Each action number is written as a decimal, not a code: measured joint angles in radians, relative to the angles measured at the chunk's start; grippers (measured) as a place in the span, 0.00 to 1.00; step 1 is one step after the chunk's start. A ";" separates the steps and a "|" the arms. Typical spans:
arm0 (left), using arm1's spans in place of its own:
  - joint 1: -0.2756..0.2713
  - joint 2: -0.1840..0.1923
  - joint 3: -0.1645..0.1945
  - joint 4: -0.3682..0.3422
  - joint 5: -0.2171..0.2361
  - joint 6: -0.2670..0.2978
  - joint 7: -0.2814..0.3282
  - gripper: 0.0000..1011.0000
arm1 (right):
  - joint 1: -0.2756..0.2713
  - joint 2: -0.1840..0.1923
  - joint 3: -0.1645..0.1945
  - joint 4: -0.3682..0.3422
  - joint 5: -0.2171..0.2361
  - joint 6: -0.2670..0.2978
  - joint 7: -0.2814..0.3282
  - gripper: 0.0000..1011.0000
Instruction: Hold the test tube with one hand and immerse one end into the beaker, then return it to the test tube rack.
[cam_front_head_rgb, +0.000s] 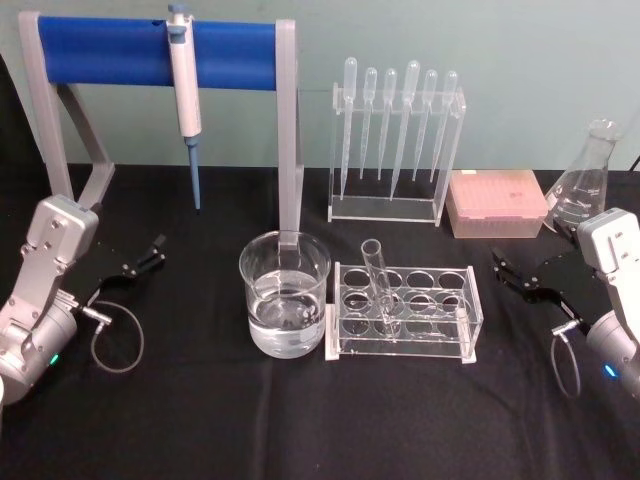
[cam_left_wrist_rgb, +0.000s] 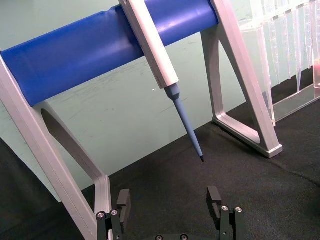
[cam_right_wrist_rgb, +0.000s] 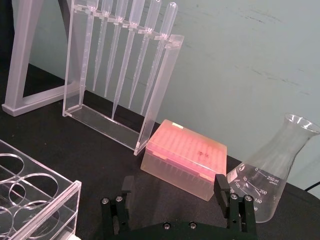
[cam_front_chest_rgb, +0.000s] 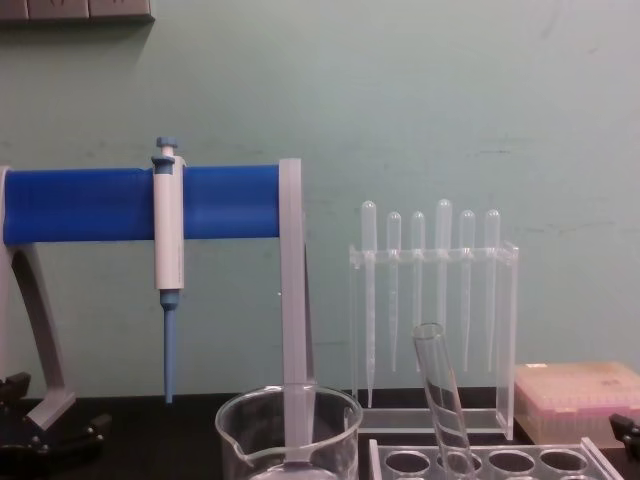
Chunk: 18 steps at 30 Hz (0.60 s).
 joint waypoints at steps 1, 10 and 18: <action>0.000 0.000 0.000 0.000 0.000 0.000 0.000 0.99 | 0.000 0.000 0.000 0.000 0.000 0.000 0.000 0.99; 0.000 0.000 0.000 0.000 0.000 0.000 0.000 0.99 | 0.000 0.000 0.000 0.000 0.000 0.000 0.000 0.99; 0.000 0.000 0.000 0.000 0.000 0.000 0.000 0.99 | 0.000 0.000 0.000 0.000 0.000 0.000 0.000 0.99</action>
